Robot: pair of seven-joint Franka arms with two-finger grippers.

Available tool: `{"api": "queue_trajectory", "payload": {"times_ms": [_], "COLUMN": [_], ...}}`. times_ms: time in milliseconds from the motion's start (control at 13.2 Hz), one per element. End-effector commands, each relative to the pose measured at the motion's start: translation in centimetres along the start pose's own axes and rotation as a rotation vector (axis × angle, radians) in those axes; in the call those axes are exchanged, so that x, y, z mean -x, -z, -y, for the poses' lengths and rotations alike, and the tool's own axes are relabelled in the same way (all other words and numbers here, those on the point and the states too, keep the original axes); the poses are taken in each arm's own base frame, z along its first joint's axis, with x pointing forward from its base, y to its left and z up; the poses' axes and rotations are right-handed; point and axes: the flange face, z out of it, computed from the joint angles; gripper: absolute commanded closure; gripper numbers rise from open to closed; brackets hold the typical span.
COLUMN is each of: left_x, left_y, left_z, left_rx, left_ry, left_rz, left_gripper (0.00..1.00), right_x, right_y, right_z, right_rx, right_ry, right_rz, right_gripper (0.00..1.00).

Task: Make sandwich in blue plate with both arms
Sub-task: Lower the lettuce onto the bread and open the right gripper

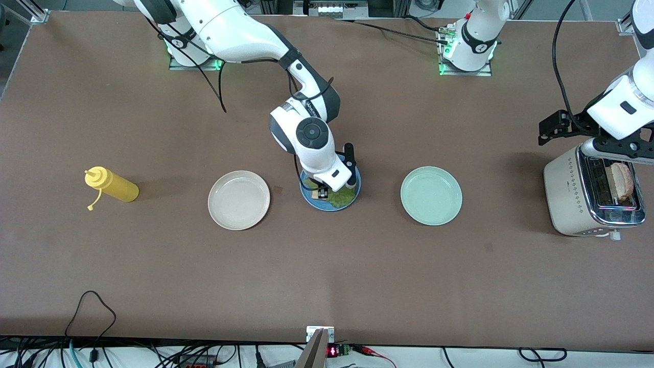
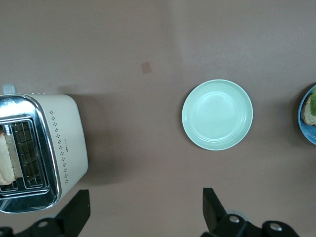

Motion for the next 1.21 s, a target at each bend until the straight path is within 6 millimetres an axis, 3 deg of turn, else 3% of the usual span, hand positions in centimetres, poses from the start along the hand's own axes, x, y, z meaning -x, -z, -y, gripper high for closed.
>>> {"api": "queue_trajectory", "payload": {"times_ms": [0,304,607,683,759,835,987,1063,1139], "left_x": [0.6,0.6,0.6,0.6,0.6,0.6,0.6,0.6,0.6], "left_y": [0.5,0.7,0.7,0.7,0.7,0.7,0.7,0.7,0.7], "left_z": [0.1,0.0,-0.3,-0.3,-0.3,-0.3,-0.3,-0.3,-0.3], "left_rx": [0.01,0.009,0.009,0.009,0.009,0.009,0.009,0.009,0.009], "left_ry": [-0.013,-0.013,-0.02,-0.02,-0.02,-0.02,-0.02,-0.02,-0.02], "left_rz": [0.0,-0.003,-0.003,-0.003,-0.003,-0.001,-0.003,-0.003,-0.001], "left_gripper": [0.0,0.0,0.0,0.0,0.0,0.0,0.0,0.0,0.0], "right_x": [-1.9,-3.3,-3.0,-3.1,-2.9,-2.8,-3.1,-3.1,-4.2], "right_y": [0.1,-0.1,-0.6,-0.5,-0.7,-0.5,-0.2,1.3,1.8], "right_z": [0.7,2.1,2.2,2.3,2.5,2.5,2.9,3.0,4.5], "right_rx": [0.014,0.012,0.01,0.01,-0.009,-0.014,-0.026,-0.036,-0.055], "right_ry": [0.041,0.067,0.074,0.073,0.061,0.054,0.014,-0.032,-0.054], "right_rz": [-0.001,0.003,0.021,0.026,0.031,0.032,0.039,0.048,0.072], "right_gripper": [1.0,1.0,0.99,0.89,0.4,0.0,0.0,0.0,0.0]}}
